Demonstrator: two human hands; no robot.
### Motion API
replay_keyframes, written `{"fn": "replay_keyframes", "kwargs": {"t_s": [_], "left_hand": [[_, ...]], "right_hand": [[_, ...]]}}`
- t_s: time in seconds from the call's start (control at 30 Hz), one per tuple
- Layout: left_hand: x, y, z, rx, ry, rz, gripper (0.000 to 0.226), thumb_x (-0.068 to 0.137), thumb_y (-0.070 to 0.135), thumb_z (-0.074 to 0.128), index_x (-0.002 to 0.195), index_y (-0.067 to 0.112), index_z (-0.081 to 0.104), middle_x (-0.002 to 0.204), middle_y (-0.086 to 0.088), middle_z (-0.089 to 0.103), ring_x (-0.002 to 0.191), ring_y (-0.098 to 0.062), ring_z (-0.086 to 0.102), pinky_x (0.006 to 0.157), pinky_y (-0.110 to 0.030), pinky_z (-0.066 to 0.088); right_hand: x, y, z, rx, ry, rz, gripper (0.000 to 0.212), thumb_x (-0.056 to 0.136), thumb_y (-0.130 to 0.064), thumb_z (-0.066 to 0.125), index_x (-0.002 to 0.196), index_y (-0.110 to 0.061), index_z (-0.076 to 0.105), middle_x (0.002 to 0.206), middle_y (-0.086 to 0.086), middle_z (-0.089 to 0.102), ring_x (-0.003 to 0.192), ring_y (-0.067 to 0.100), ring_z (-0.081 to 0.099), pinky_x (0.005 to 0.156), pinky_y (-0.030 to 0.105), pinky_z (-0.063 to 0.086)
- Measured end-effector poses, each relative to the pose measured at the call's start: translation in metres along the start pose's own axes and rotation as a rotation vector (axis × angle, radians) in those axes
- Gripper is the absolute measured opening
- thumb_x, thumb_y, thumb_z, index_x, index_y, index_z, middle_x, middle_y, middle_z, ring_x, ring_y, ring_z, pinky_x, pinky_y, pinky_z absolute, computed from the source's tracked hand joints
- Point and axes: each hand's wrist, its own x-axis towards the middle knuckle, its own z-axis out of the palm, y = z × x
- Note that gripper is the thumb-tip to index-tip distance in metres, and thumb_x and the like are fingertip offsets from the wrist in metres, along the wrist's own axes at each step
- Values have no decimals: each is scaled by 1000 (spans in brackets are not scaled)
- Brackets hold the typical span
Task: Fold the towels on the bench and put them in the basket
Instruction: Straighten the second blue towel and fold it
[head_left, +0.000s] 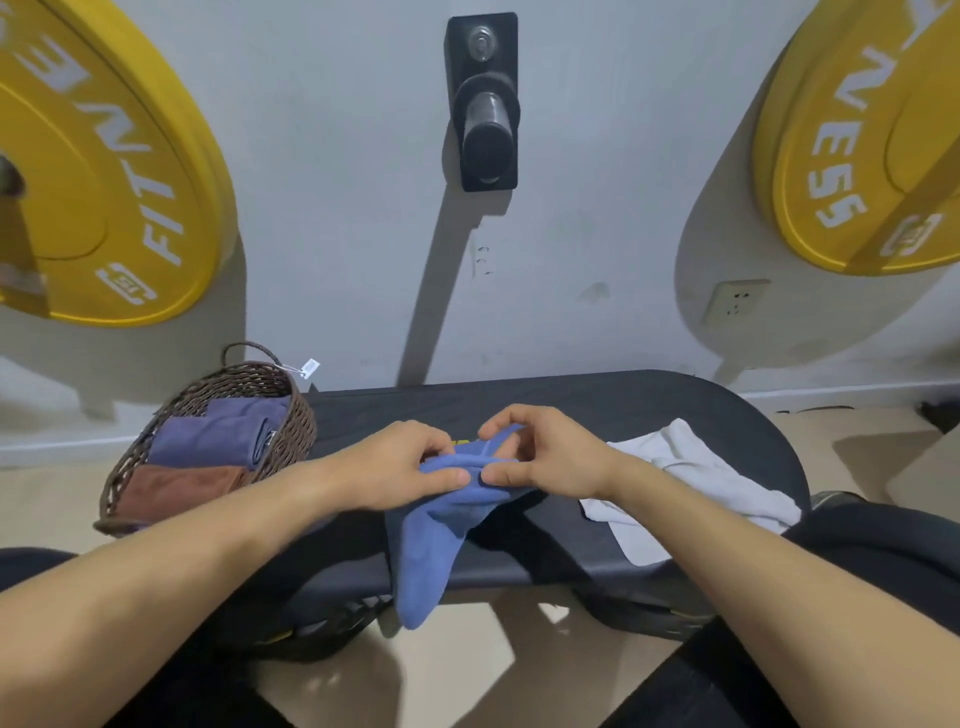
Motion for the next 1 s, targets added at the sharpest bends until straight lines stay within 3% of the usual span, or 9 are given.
{"fn": "replay_keyframes", "kwargs": {"t_s": [0.1, 0.2, 0.27, 0.33, 0.43, 0.53, 0.73, 0.9, 1.0], "left_hand": [[-9, -13, -10, -36, 40, 8, 29, 88, 45, 65, 72, 20, 59, 58, 13, 49, 55, -4, 40, 52, -18, 31], [-17, -27, -13, -227, 77, -26, 29, 90, 39, 67, 76, 14, 63, 60, 9, 49, 57, -6, 40, 55, -21, 32], [-24, -40, -15, -262, 117, -47, 29, 91, 38, 67, 76, 14, 64, 61, 6, 52, 58, -7, 43, 58, -25, 35], [-31, -55, -17, -261, 179, -66, 31, 90, 40, 67, 72, 15, 64, 60, 6, 53, 57, -8, 45, 59, -29, 36], [-38, -77, -23, -246, 210, -137, 38, 87, 50, 65, 71, 15, 65, 59, 7, 51, 55, -7, 44, 57, -27, 35], [-39, -89, -28, -138, 106, -192, 39, 86, 53, 65, 66, 20, 64, 55, 11, 52, 51, -2, 44, 51, -15, 33], [-36, -96, -34, -188, -20, -186, 57, 83, 62, 61, 51, 20, 40, 49, 8, 34, 47, -8, 30, 46, -20, 24], [-24, -104, -45, -424, -11, -216, 54, 84, 62, 57, 60, 19, 34, 62, 0, 32, 57, -15, 31, 54, -29, 25], [-15, -115, -41, -343, 22, -186, 55, 80, 66, 61, 59, 22, 35, 60, 5, 32, 55, -13, 32, 52, -26, 24]], "right_hand": [[3, 10, 4, -182, -132, 46, 45, 67, -42, 89, 100, -29, 61, 72, -9, 57, 62, 7, 51, 63, 23, 40], [2, 28, 18, -410, -261, 107, 41, 78, -42, 80, 71, -16, 49, 64, -5, 40, 59, 13, 36, 59, 30, 29], [2, 35, 22, -504, -268, 144, 42, 84, -39, 72, 65, -17, 41, 62, -5, 38, 59, 15, 35, 57, 30, 28], [5, 35, 19, -544, -230, 156, 35, 87, -37, 68, 69, -18, 44, 64, -5, 44, 61, 14, 41, 57, 27, 32], [13, 33, 7, -323, -104, 152, 26, 88, -31, 69, 77, -19, 48, 63, -6, 48, 58, 14, 43, 56, 27, 35], [18, 31, -10, -225, 99, 87, 19, 92, -33, 66, 83, -19, 56, 60, -11, 56, 52, 7, 48, 51, 19, 40], [28, 23, -45, -258, 257, -5, 28, 85, -50, 68, 77, -24, 62, 66, -19, 64, 57, -3, 53, 53, 10, 41], [28, 35, -71, -255, -57, 86, 46, 57, -61, 84, 78, -25, 65, 71, -1, 67, 62, 6, 56, 58, 22, 44], [30, 58, -76, -328, -103, 138, 34, 69, -42, 88, 70, -20, 63, 61, -3, 58, 57, 8, 48, 57, 26, 39]]}}
